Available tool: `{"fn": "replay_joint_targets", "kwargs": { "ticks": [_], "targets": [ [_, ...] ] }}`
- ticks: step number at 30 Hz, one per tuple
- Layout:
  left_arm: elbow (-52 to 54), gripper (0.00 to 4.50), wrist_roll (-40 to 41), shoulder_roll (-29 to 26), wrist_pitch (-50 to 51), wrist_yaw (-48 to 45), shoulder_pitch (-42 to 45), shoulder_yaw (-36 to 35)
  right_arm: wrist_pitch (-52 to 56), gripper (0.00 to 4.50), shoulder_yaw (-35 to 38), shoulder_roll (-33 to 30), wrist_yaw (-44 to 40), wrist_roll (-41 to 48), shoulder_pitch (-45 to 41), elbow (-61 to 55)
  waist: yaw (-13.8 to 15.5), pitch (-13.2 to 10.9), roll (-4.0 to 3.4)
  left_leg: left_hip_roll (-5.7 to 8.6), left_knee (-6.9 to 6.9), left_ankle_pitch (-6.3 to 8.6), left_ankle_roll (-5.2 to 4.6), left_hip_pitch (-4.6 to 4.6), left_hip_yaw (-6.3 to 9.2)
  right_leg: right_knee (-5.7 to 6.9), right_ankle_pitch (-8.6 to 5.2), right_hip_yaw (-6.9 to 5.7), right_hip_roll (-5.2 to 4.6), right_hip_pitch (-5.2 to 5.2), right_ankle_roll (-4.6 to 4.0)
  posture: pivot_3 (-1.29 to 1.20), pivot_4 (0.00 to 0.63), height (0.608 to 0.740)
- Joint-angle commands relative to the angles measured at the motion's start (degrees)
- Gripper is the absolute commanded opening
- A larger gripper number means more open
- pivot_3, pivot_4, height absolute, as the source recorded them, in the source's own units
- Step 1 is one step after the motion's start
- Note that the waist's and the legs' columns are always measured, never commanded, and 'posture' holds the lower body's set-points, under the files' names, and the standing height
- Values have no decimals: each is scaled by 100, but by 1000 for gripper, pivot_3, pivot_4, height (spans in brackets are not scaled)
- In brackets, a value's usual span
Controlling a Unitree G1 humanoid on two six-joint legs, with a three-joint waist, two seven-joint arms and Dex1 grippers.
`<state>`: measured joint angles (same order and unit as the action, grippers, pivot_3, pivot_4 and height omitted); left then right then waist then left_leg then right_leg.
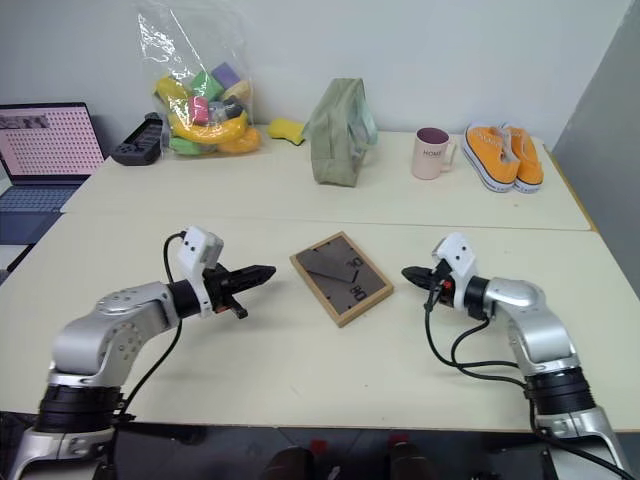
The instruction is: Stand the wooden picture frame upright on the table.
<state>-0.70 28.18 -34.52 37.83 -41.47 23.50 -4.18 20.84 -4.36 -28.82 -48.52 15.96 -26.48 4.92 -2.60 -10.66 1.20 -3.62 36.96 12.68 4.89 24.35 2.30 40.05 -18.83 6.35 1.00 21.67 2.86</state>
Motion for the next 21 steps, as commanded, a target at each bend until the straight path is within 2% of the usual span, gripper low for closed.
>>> {"fn": "replay_joint_targets", "kwargs": {
  "ticks": [1, 7, 14, 17, 21],
  "targets": [
    [-603, 34, -298, 295, -456, 46, 469, 134, -409, 18, -43, 193, 126, -190, -192, 235, 26, 0, 0, 1, -1, 0, 0, 1, 0, -1, 0, 0, -1, 1, 0, 0, 150, 740],
    [-1857, 34, -766, 778, -1036, -74, 1116, 413, -932, 18, -31, 530, 416, -476, -413, 1013, 71, 0, -1, 1, 0, -1, 1, 1, 7, 4, 1, -12, -1, -1, -1, 0, 150, 740],
    [-2264, 34, -941, 980, -1222, -256, 1356, 444, -1205, 18, -6, 675, 546, -598, -406, 1462, 74, 2, -3, 1, 1, -3, 2, 0, 29, 3, 1, -37, -3, -13, -2, 0, 150, 740],
    [-2272, 34, -986, 997, -1228, -328, 1356, 450, -1204, 18, -12, 754, 637, -604, -308, 1391, 79, 2, -3, 4, 2, -4, 2, 0, 46, 2, 1, -52, -5, -23, -2, 0, 150, 740],
    [-2361, 34, -1070, 1018, -1270, -390, 1419, 472, -903, 18, -74, 859, 729, -480, 8, 724, 88, 3, -4, 6, 1, -4, 2, 0, 56, 3, 1, -62, -6, -26, -2, 0, 150, 740]
  ]
}}
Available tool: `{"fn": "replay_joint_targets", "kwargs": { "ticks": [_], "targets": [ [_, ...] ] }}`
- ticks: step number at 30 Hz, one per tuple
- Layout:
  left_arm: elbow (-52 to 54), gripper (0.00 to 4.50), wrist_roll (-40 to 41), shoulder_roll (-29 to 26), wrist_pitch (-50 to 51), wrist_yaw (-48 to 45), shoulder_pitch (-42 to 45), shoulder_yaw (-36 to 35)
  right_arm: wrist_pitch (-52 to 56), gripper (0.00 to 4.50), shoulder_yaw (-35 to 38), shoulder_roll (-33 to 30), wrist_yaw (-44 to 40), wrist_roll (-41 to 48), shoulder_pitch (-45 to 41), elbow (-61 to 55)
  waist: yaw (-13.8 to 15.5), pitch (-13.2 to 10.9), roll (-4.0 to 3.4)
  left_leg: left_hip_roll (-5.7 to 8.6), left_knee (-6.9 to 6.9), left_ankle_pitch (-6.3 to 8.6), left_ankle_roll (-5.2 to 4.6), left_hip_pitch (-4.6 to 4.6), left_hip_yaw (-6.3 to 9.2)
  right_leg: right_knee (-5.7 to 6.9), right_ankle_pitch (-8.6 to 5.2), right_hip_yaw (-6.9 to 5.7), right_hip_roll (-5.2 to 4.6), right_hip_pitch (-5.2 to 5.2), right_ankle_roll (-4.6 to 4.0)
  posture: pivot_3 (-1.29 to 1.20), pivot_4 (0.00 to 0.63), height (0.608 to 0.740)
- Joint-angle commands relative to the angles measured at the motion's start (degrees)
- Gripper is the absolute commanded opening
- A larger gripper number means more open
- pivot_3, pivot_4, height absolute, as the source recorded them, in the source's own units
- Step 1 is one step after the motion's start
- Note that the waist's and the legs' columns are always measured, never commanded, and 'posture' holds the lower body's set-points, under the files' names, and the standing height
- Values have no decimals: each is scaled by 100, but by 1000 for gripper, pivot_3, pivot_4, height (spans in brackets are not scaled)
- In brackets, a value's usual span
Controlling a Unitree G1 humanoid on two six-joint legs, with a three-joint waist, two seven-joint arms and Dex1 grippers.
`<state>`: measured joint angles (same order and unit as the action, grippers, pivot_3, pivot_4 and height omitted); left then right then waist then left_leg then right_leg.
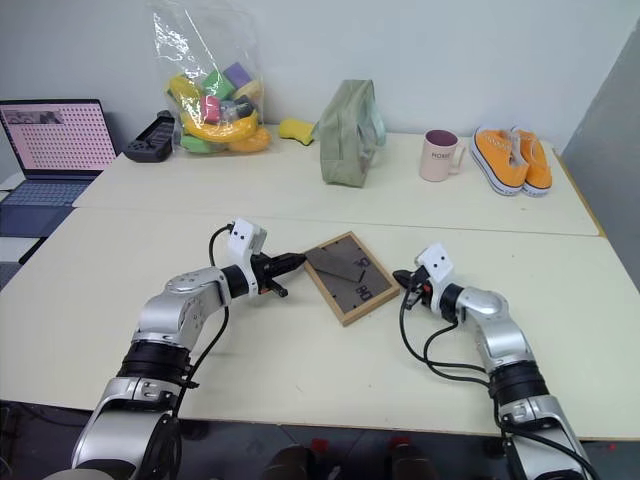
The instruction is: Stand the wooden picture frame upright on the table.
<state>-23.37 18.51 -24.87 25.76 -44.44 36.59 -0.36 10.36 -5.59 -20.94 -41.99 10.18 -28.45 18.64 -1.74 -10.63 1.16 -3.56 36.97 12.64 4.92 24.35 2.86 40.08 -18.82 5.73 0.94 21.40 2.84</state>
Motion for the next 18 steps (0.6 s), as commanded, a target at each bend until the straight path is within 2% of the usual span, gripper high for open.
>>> {"fn": "replay_joint_targets", "kwargs": {
  "ticks": [1, 7, 18],
  "targets": [
    [-144, 34, -128, 62, -78, -105, 149, 94, 243, 18, 34, 91, 89, 139, 297, -866, 5, 0, 0, 0, 0, 0, 0, 0, 1, 0, 0, -2, 0, 0, 0, 0, 150, 740],
    [-711, 34, -362, 208, -367, -302, 601, 199, 1109, 18, 1, 168, 251, 429, 900, -2379, 9, 1, -2, 3, 0, -4, 3, 2, 9, 2, 0, -7, 0, -1, 0, 0, 150, 740],
    [-1813, 34, -716, 556, -1023, -558, 1307, 291, 1574, 18, 153, 210, 610, 596, 1222, -2950, 22, 1, -2, 7, -1, -4, 3, 5, 12, -3, -1, -9, 0, -2, 0, 0, 150, 740]
  ]
}}
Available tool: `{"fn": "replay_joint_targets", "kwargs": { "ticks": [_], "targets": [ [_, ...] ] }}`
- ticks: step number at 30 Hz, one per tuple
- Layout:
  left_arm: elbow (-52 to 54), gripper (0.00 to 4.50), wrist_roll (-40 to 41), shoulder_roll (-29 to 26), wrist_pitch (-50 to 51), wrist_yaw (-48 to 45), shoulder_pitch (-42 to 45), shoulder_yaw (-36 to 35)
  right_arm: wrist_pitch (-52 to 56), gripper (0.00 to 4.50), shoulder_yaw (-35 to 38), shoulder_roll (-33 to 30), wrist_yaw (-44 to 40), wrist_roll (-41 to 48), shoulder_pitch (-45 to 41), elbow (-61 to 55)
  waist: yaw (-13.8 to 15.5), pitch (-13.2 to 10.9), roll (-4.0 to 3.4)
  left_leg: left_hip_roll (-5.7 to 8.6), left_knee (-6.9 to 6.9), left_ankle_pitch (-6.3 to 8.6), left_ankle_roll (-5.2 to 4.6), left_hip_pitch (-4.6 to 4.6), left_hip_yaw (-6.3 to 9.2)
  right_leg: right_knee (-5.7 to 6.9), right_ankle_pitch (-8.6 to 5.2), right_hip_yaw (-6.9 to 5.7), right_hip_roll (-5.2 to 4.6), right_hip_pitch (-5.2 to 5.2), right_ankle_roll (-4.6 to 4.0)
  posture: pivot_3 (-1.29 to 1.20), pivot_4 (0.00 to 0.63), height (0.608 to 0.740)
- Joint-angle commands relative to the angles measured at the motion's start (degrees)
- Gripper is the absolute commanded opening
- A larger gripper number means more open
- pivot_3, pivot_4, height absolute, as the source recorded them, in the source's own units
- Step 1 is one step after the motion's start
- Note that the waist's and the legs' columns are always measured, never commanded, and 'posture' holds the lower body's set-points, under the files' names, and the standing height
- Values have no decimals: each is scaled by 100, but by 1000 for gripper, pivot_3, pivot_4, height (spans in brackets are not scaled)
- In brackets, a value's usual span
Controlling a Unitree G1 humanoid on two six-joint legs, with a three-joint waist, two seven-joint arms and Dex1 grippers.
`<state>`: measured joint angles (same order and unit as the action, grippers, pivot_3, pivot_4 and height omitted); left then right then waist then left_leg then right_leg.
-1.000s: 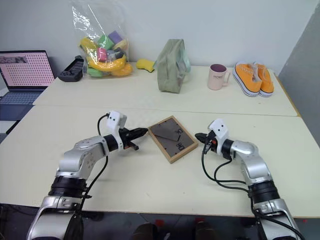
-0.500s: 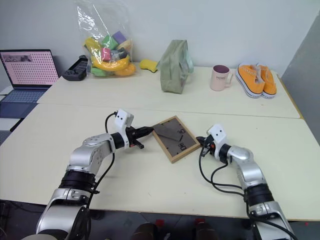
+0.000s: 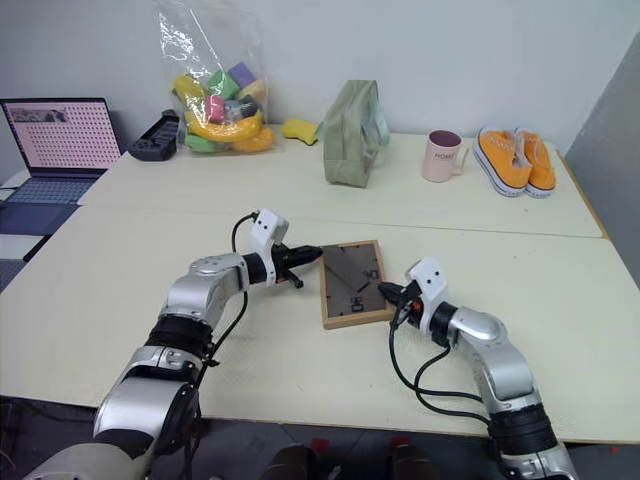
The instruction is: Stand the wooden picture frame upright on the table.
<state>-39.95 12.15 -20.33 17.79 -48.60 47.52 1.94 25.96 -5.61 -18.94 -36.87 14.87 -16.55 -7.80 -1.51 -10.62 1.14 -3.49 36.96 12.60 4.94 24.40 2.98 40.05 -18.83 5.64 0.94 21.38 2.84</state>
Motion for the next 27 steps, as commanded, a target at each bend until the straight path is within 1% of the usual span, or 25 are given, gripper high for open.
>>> {"fn": "replay_joint_targets", "kwargs": {
  "ticks": [1, 3, 8, 13, 17, 19, 27],
  "targets": [
    [-216, 34, -93, 128, -262, -154, 250, 50, -48, 18, 203, -14, 133, 96, 28, -271, -11, 0, 0, 0, 0, 0, 0, 0, 0, 0, 0, -1, 0, 0, 0, 0, 150, 740],
    [-263, 34, -108, 164, -299, -187, 284, 29, -201, 18, 332, -67, 232, 25, -33, -123, -13, 0, 0, -1, -1, 0, 0, 0, 0, 0, 0, 0, 1, 1, 0, 0, 150, 740],
    [-108, 34, -113, 161, -272, -285, 166, 33, -450, 18, 922, -162, 489, 114, -424, 138, -14, 0, 0, 0, 0, 0, 0, 2, 0, -1, 0, 0, 0, 2, 0, 0, 150, 740],
    [-134, 34, -135, 139, -280, -329, 159, 12, -426, 18, 545, -460, 113, -50, 53, 35, -10, 0, 0, 0, -3, 0, -1, 2, 1, -2, 0, -2, 0, 1, 0, 0, 150, 740],
    [-185, 34, -145, 146, -271, -326, 236, -7, -323, 18, 96, -607, -200, -15, 577, -370, -18, 0, 0, 0, -2, 0, -1, 4, 1, -3, 0, 0, 0, 2, -1, 0, 150, 740],
    [-208, 34, -155, 162, -270, -341, 288, 1, -202, 18, -52, -580, -249, 93, 801, -643, -22, 0, 0, 1, -1, -1, -1, 5, 0, -3, -1, 1, 0, 3, 0, 0, 150, 740],
    [-416, 34, -247, 249, -352, -382, 456, 15, 96, 18, 76, -263, 73, 301, 810, -988, -29, 0, 0, -1, -1, -2, -2, 4, 3, 0, -1, -2, 2, 3, 0, 0, 150, 740]
  ]
}}
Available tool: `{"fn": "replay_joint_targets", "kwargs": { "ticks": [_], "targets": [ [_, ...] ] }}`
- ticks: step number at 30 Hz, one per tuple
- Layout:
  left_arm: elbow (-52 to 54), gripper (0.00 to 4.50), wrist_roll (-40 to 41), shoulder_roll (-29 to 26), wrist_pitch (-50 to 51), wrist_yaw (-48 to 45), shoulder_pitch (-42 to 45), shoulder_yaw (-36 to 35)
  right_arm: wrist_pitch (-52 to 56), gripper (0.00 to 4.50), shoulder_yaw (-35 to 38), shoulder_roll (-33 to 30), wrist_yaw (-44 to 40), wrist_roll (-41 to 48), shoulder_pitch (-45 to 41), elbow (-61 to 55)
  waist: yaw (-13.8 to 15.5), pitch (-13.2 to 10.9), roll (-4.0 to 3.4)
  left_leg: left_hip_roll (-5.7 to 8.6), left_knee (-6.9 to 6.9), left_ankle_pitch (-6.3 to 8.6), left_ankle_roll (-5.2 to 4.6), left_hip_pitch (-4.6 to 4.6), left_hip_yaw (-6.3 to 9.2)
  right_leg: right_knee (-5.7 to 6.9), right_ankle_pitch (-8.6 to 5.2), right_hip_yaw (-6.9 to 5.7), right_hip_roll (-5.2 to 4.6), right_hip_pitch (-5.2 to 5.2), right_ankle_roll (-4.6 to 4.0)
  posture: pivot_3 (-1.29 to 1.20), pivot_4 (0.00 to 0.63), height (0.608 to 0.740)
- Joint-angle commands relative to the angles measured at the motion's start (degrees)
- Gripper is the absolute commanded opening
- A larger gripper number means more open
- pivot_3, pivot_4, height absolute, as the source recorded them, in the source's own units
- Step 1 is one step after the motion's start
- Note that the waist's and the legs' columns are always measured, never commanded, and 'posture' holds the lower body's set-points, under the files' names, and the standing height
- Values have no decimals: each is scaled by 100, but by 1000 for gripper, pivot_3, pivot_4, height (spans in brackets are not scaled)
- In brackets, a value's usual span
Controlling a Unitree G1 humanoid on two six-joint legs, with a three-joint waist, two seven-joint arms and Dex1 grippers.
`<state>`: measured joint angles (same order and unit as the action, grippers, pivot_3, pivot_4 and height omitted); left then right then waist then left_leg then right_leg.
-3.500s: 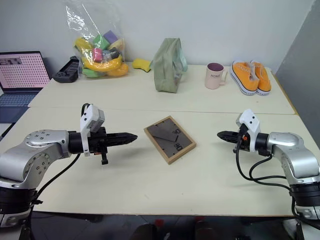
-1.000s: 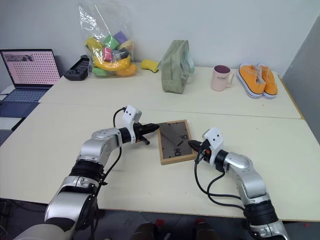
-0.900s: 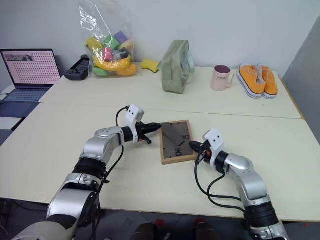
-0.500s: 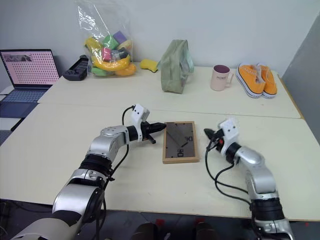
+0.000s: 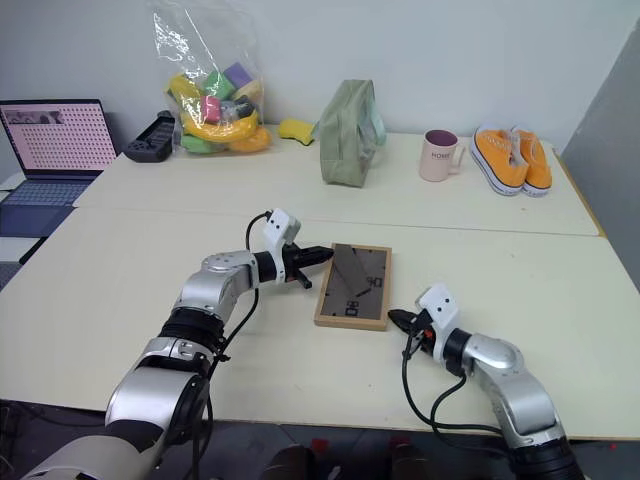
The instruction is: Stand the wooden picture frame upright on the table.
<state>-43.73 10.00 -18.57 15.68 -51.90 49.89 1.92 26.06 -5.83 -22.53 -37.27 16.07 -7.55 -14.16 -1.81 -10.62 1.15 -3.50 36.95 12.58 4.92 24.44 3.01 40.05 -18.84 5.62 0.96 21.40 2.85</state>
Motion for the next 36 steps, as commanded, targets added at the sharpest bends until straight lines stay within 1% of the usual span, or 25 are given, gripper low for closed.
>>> {"fn": "replay_joint_targets", "kwargs": {
  "ticks": [1, 4, 6, 10, 12, 14, 15, 17, 18, 19, 20, 22, 25, 27, 29, 31, 34, 36],
  "targets": [
    [-85, 34, -49, 88, -162, -56, 252, 21, 105, 18, 90, 79, 131, 152, -98, -363, 3, 0, 0, 0, 0, 0, 0, 0, 0, 0, 0, 0, 0, 0, 0, 0, 150, 740],
    [-131, 34, -65, 102, -171, -98, 301, 21, 78, 18, 100, -31, 144, 67, -118, -303, 5, 0, 0, 1, 0, 0, 0, 0, 0, -2, 0, 0, -1, -1, 0, 0, 150, 740],
    [52, 34, -35, 29, -31, -247, 216, 32, 17, 18, 185, -144, 112, 34, -150, -185, 7, 0, 0, 1, 0, 0, 0, 1, 0, -2, 0, 0, -1, 0, 0, 0, 150, 740],
    [1215, 34, 91, -758, 1119, -975, -325, 183, -80, 18, 420, -475, -36, 61, -266, 22, -15, 0, 0, 0, -1, 0, 0, 0, -1, -1, 0, 1, 0, 0, 0, 0, 150, 740],
    [2003, 34, 423, -1317, 2164, -1264, -590, 75, -235, 18, 468, -663, -148, -10, -279, 162, -125, -1, -2, -5, -4, 0, 0, 0, -3, 0, 0, 3, 2, 4, -1, 0, 150, 740],
    [2842, 34, 1097, -1947, 3960, -1352, -791, -257, -403, 18, 555, -896, -333, -16, -281, 342, -142, -1, -1, -13, -9, 0, 0, -4, 0, 6, -6, 0, 6, 4, -12, 0, 150, 740],
    [3072, 34, 1407, -2125, 4798, -1296, -805, -458, -473, 18, 576, -986, -414, -19, -284, 423, -144, -2, -2, -14, -8, 0, 0, -4, 2, 7, -9, -3, 6, 4, -15, 0, 150, 740],
    [3321, 34, 1809, -2247, 6024, -1080, -782, -808, -595, 18, 585, -1079, -518, -38, -288, 549, -140, -2, -2, -13, -6, 0, 0, -3, 7, 10, -11, -8, 6, 3, -18, 0, 150, 740],
    [3389, 34, 1935, -2244, 6454, -954, -764, -955, -646, 18, 580, -1102, -547, -46, -287, 594, -130, -2, -2, -11, -6, 0, -1, -3, 8, 9, -12, -8, 5, 1, -17, 0, 150, 740],
    [3226, 34, 2203, -2243, 7038, -822, -681, -1191, -710, 18, 572, -1136, -606, -60, -316, 697, -102, -2, -2, -8, -4, 1, -1, -4, 9, 10, -12, -9, 4, -2, -16, 0, 150, 740],
    [3149, 34, 2564, -2266, 7413, -694, -720, -1384, -772, 18, 550, -1153, -667, -69, -347, 794, -87, -2, -2, -4, -2, 1, -1, -4, 10, 9, -13, -10, 2, -5, -14, 0, 150, 740],
    [2976, 34, 3244, -2293, 7682, -351, -820, -1598, -849, 18, 496, -1144, -759, -78, -400, 916, -91, -2, -2, -4, 1, 1, -1, -4, 9, 9, -14, -9, 1, -5, -12, 0, 150, 740],
    [2982, 34, 3956, -2318, 7682, 286, -1045, -1543, -930, 18, 372, -1065, -831, -138, -444, 990, -105, -2, -2, -8, -1, 1, -1, -5, 10, 15, -13, -10, 1, -1, -13, 0, 150, 740],
    [3192, 403, 4341, -2396, 7682, 533, -1217, -1464, -956, 0, 324, -1004, -839, -165, -456, 1012, -108, -2, -2, -9, -2, 0, 0, -5, 11, 21, -13, -10, 1, 2, -14, 0, 150, 740],
    [3120, 750, 4600, -2430, 7682, 854, -1249, -1497, -964, 0, 279, -955, -835, -172, -435, 992, -107, -2, -2, -9, -1, 0, 1, -6, 11, 27, -13, -9, -1, 2, -14, 0, 150, 740],
    [3017, 1218, 4710, -2449, 7682, 1110, -1210, -1539, -960, 0, 236, -925, -821, -169, -391, 945, -104, -2, -2, -8, 0, -1, 3, -7, 12, 31, -13, -10, 0, 3, -15, 0, 150, 740],
    [2821, 1743, 4757, -2429, 7682, 1361, -1053, -1634, -952, 0, 219, -886, -807, -166, -321, 900, -102, -2, -2, -6, 0, -2, 4, -8, 11, 31, -13, -8, -1, 2, -15, 0, 150, 740],
    [2761, 2101, 4860, -2483, 7682, 1389, -948, -1548, -963, 0, 227, -876, -795, -170, -261, 877, -83, -2, -2, -5, 1, -2, 4, -8, 11, 31, -13, -10, -1, 2, -15, 0, 150, 740]
  ]
}}
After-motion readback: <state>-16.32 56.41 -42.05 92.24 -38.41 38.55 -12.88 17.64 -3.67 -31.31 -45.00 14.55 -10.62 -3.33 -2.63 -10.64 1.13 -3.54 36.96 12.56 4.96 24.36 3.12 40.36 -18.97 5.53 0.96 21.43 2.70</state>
